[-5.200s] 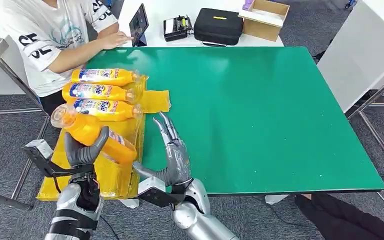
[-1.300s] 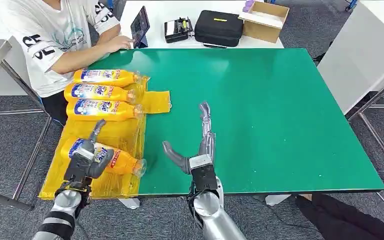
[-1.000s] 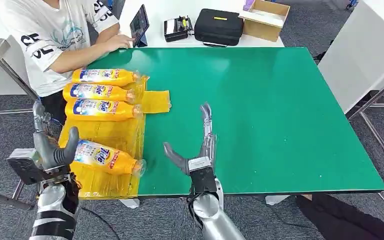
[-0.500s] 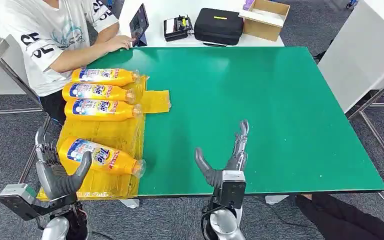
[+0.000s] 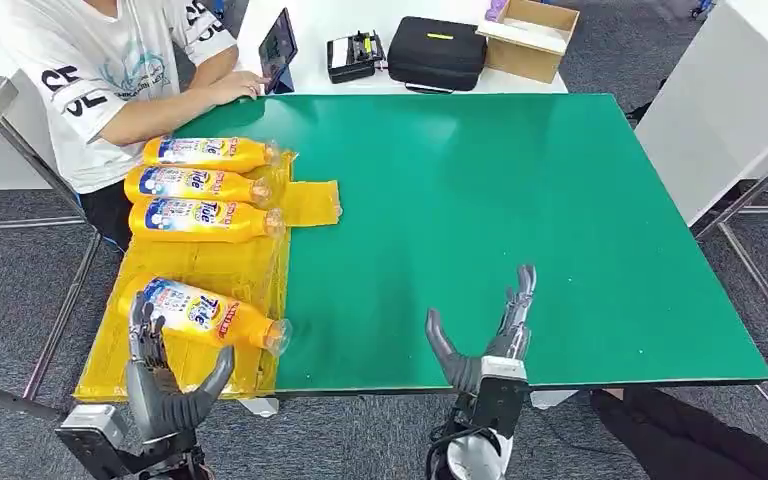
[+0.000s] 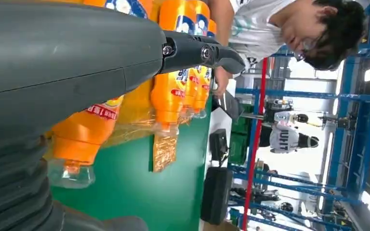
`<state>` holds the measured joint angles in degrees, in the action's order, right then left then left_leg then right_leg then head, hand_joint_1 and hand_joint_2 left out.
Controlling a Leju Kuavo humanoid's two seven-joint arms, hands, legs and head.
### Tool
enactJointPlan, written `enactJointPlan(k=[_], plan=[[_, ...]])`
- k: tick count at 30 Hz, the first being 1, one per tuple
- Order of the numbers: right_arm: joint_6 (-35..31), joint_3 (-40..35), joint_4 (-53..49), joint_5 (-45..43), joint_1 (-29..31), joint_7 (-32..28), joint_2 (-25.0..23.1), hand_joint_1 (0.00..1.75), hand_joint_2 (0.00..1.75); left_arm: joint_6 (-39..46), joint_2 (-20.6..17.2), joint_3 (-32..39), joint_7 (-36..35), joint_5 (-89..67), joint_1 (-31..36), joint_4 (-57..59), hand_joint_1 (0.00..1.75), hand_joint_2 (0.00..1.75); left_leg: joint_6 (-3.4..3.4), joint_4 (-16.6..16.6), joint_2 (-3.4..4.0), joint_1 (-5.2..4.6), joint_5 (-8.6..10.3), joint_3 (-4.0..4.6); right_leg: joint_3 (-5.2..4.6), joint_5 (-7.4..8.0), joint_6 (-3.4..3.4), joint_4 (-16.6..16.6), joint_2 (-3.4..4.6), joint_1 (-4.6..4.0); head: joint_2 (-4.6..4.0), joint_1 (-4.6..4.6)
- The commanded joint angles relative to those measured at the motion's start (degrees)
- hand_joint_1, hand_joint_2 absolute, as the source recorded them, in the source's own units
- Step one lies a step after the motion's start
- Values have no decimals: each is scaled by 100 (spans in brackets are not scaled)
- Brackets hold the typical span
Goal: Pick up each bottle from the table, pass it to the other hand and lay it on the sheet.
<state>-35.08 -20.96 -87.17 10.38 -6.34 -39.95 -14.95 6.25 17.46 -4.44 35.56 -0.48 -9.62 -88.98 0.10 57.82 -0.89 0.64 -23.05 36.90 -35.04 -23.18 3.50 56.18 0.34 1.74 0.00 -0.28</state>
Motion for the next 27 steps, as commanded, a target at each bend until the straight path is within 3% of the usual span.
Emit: enactJointPlan(k=[1, 2, 3, 4, 5, 27], plan=[[-492, -163, 310, 243, 83, -5, 166, 175, 175, 400, -65, -670, 123, -368, 153, 415, 171, 175, 4, -4, -5, 3, -10, -28, 36, -11, -15, -10, -14, -7, 0, 0], [-492, -163, 310, 243, 83, -5, 166, 175, 175, 400, -65, -670, 123, -368, 153, 415, 171, 175, 3, -4, 0, 3, -8, -24, 30, -8, -13, -10, -7, -6, 0, 0], [-492, -163, 310, 243, 83, -5, 166, 138, 175, 400, -65, -670, 123, -368, 153, 415, 169, 175, 6, -1, 6, 10, -28, -59, 69, -23, -28, -15, -9, -17, 0, 0], [-492, -136, 319, 341, 42, -5, 120, 3, 175, 466, -62, -707, 109, -412, 150, 423, 14, 175, 4, -5, 1, 3, -12, -33, 42, -11, -17, -12, -8, -7, 0, 2], [-492, -140, 338, 331, 37, -5, 122, 0, 175, 511, -59, -709, 114, -450, 149, 421, 0, 175, 4, -5, 4, 5, -17, -41, 50, -14, -21, -13, -7, -10, 0, 0], [-492, -249, 500, 205, -25, -5, 215, 0, 175, 730, -42, -901, 84, -416, -5, 320, 0, 175, 3, -6, 7, 6, -17, -37, 44, -12, -20, -14, -3, -11, 0, -2]])
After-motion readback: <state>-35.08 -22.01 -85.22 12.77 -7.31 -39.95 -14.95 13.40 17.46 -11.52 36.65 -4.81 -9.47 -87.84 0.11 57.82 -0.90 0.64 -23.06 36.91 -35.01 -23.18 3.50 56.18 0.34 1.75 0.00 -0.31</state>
